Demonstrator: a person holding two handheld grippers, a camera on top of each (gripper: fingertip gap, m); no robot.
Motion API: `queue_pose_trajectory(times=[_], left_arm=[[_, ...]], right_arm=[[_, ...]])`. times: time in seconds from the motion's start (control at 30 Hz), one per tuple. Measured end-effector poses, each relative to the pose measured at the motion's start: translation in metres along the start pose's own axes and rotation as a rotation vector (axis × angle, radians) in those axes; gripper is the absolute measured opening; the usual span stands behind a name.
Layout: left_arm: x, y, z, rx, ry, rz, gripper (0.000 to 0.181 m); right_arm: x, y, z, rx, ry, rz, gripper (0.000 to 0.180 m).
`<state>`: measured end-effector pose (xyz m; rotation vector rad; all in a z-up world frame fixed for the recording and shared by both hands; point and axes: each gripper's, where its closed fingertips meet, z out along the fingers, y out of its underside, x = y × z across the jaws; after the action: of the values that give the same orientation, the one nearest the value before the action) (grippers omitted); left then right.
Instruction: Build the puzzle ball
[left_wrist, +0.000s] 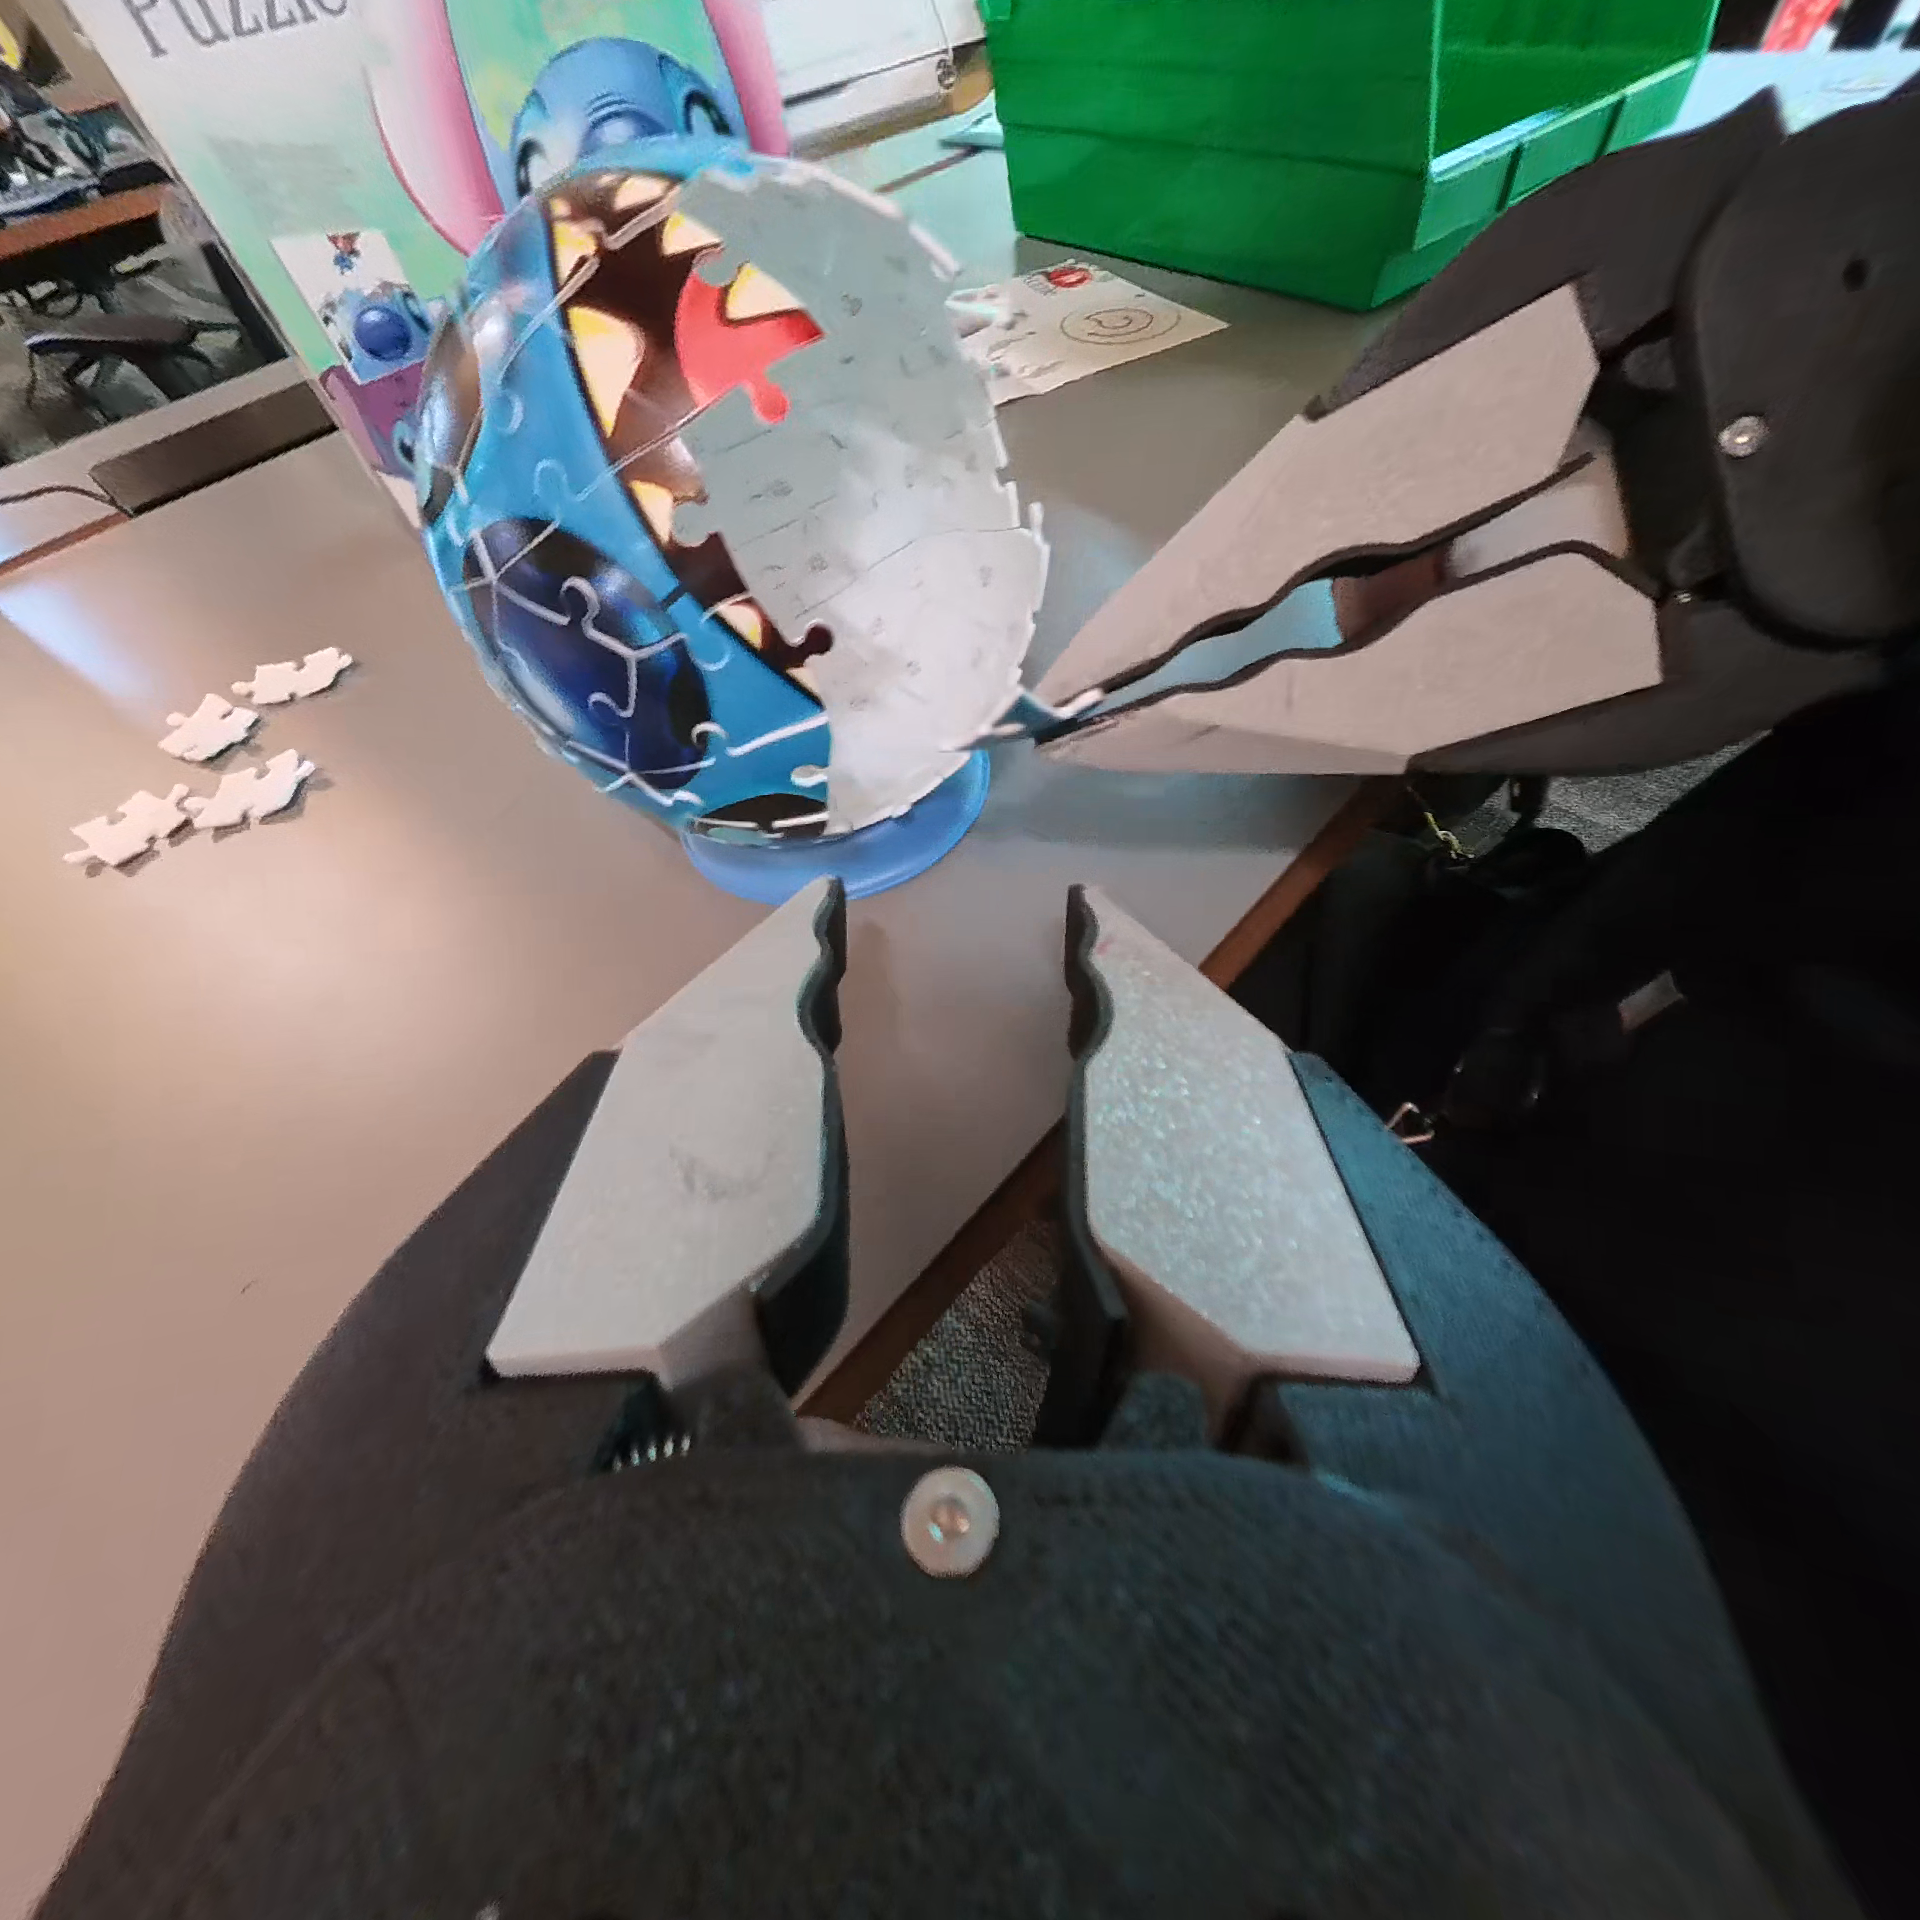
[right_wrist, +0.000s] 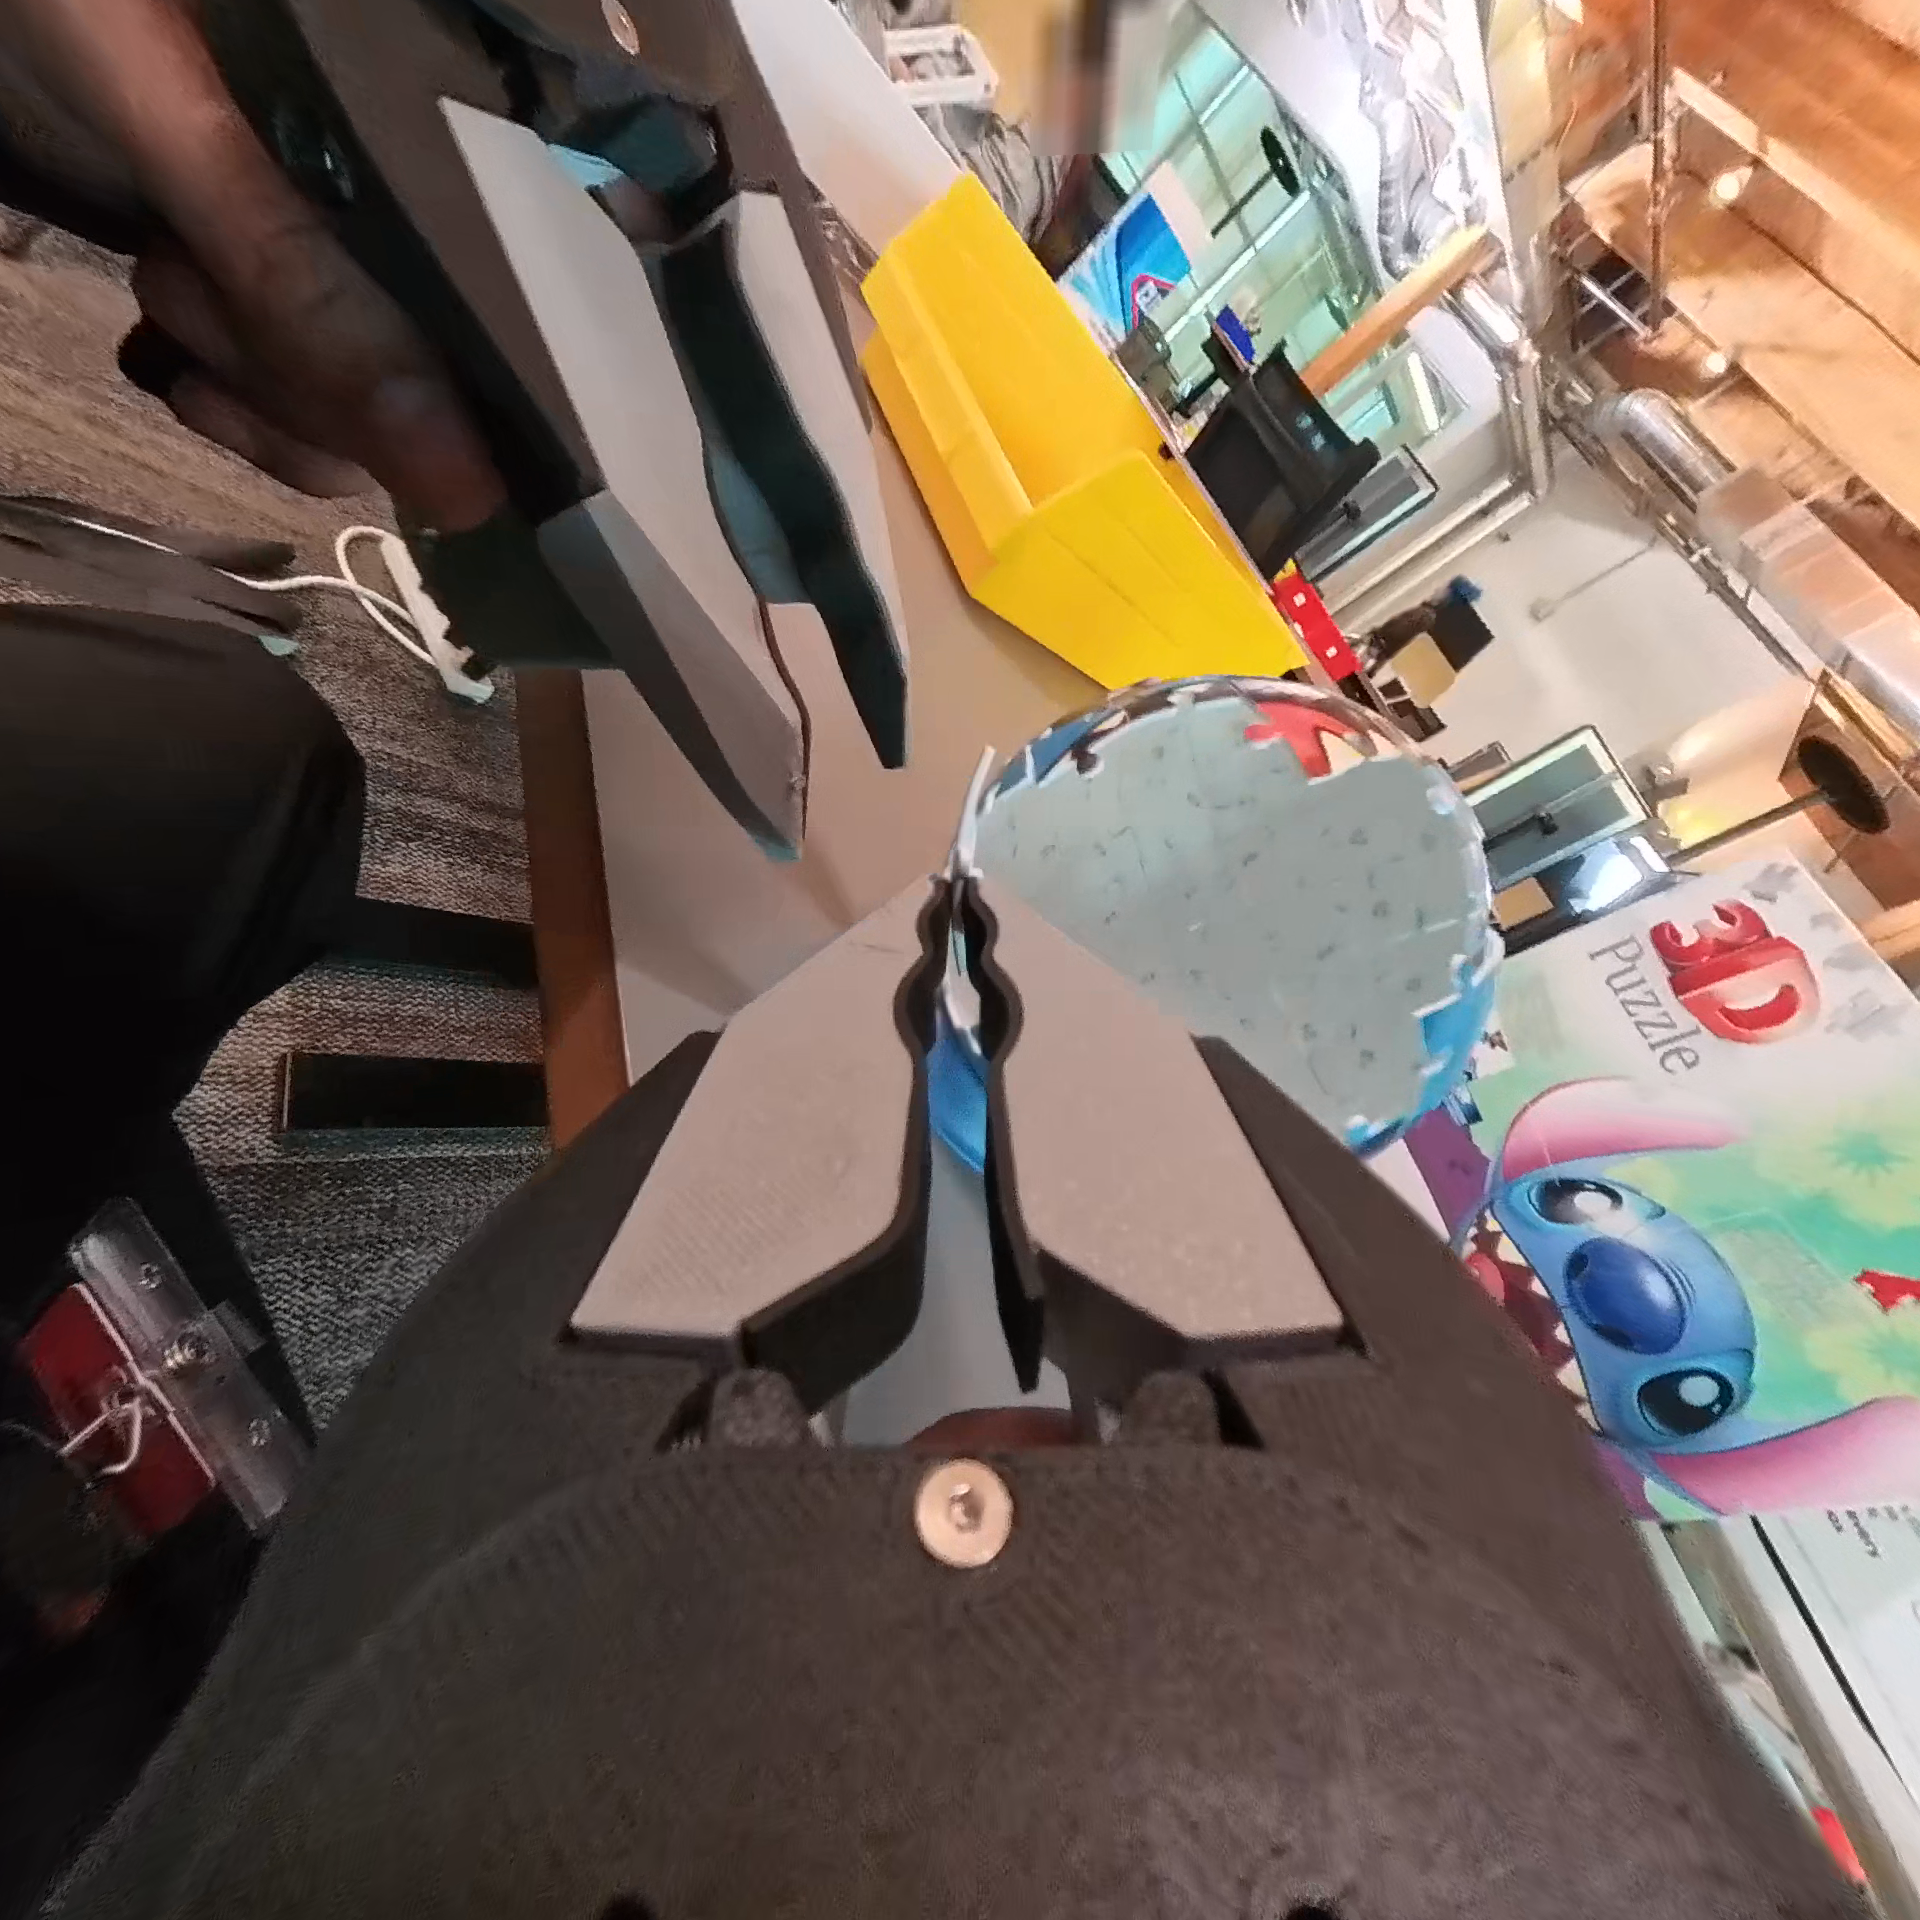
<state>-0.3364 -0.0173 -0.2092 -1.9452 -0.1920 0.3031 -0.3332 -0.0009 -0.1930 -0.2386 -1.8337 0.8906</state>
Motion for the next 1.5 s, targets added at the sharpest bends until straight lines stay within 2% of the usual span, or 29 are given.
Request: queue_pose_trajectory(times=[0.33, 0.53, 0.73, 0.87, 1.07, 1.23, 1.33, 1.43, 1.5], left_arm=[[0.004, -0.011, -0.002, 0.035, 0.004, -0.008, 0.040], [0.000, -0.003, -0.002, 0.008, 0.016, -0.032, 0.042], [-0.008, -0.002, -0.009, 0.027, -0.003, -0.082, 0.042], [-0.027, 0.002, -0.012, 0.012, -0.073, -0.129, 0.042], [-0.061, -0.002, -0.016, 0.021, -0.110, -0.204, 0.043], [-0.103, -0.001, -0.012, 0.018, -0.140, -0.221, 0.043], [-0.124, -0.004, 0.000, 0.016, -0.113, -0.259, 0.043], [-0.145, -0.009, 0.008, 0.047, -0.116, -0.273, 0.045], [-0.156, -0.010, 0.010, 0.064, -0.119, -0.285, 0.045]], right_arm=[[-0.004, -0.010, 0.003, 0.054, -0.036, 0.007, 0.000], [0.004, -0.005, -0.013, 0.069, -0.049, -0.009, 0.000], [0.035, 0.028, -0.044, 0.018, 0.020, -0.008, 0.000], [0.067, 0.073, -0.058, -0.107, 0.095, -0.063, 0.000], [0.094, 0.135, -0.066, -0.303, 0.088, -0.163, 0.000], [0.103, 0.167, -0.066, -0.373, 0.040, -0.045, 0.000], [0.107, 0.171, -0.061, -0.374, 0.024, 0.045, 0.000], [0.104, 0.179, -0.056, -0.410, 0.004, 0.045, 0.000], [0.098, 0.188, -0.051, -0.450, -0.024, 0.050, 0.008]])
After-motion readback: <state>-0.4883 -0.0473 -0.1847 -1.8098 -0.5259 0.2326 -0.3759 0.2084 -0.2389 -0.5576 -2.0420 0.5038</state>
